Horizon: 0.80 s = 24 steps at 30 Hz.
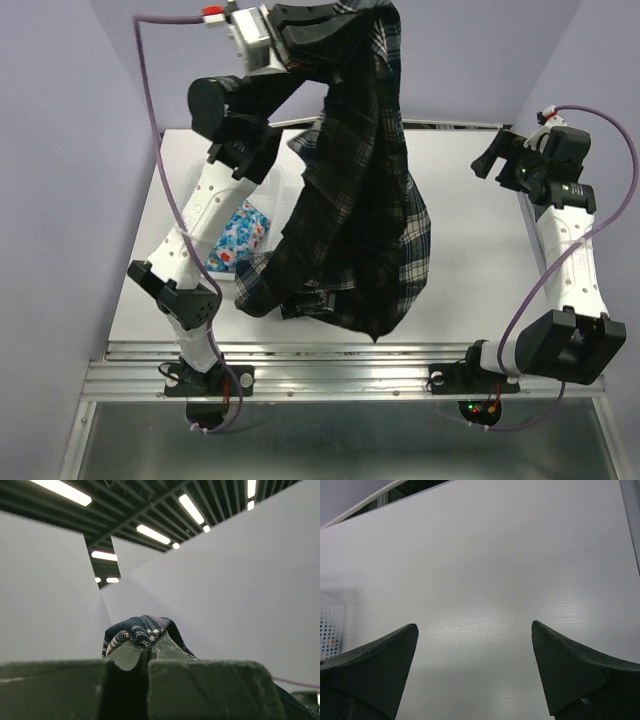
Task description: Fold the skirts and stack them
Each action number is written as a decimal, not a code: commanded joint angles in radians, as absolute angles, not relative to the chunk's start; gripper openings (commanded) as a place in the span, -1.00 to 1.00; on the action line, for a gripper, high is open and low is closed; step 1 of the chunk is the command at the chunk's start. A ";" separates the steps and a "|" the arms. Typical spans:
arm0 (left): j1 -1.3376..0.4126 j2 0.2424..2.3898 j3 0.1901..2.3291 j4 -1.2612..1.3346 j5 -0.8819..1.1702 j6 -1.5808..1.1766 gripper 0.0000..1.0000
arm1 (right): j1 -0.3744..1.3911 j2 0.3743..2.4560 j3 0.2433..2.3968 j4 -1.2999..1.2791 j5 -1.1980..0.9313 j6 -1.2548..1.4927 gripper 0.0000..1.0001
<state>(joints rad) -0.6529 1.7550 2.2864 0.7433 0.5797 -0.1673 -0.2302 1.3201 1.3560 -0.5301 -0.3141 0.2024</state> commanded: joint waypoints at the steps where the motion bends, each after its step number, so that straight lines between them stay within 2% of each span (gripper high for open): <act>1: -0.655 1.747 2.151 0.831 0.594 -0.227 -1.00 | -0.222 1.299 1.387 -0.473 -0.386 0.212 1.00; 5: -0.653 1.795 2.131 0.822 0.561 -0.190 -1.00 | -0.222 1.278 1.335 -0.450 -0.527 0.199 1.00; 9: -0.660 1.876 2.249 0.720 0.552 -0.158 -1.00 | -0.222 1.275 1.325 -0.440 -0.564 0.202 1.00; 12: -0.666 1.884 2.203 0.661 0.598 -0.156 -1.00 | -0.222 1.284 1.331 -0.442 -0.561 0.201 1.00; 15: -0.699 1.795 1.972 0.624 0.649 -0.118 -1.00 | -0.222 1.278 1.338 -0.445 -0.539 0.186 1.00; 18: -0.779 1.675 1.699 0.572 0.692 0.033 -1.00 | -0.222 1.267 1.342 -0.453 -0.494 0.153 1.00; 23: -0.948 1.586 1.401 0.240 0.710 0.129 -1.00 | -0.222 1.284 1.348 -0.480 -0.460 0.098 1.00; 24: -1.016 1.585 1.370 0.183 0.690 0.250 -1.00 | -0.222 1.298 1.347 -0.485 -0.483 0.094 1.00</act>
